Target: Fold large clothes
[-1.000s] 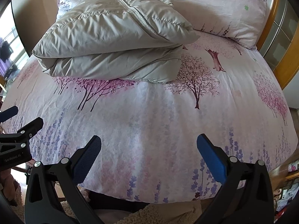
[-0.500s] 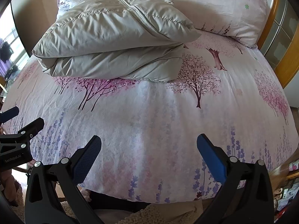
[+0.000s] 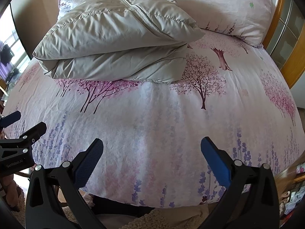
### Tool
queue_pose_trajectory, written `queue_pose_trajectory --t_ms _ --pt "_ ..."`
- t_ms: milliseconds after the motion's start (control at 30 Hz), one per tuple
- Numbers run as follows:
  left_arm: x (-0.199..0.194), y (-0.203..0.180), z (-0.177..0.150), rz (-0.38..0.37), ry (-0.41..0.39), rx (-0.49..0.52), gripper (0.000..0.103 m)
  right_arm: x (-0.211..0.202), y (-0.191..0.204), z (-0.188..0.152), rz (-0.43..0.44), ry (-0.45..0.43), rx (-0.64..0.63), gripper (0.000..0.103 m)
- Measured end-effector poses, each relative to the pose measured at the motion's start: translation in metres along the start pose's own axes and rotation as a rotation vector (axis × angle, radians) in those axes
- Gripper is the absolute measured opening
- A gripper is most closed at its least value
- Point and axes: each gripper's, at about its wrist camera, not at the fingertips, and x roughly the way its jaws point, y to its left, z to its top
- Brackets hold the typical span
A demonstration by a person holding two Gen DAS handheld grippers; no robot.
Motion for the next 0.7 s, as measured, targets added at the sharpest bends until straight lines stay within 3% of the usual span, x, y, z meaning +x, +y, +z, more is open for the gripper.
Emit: queue_pose_trajectory --t_ms 700 --pt "0.0001 -0.0005 -0.0002 -0.001 0.0 0.001 0.101 0.0006 -0.0005 0.0003 0.003 0.001 0.009 0.102"
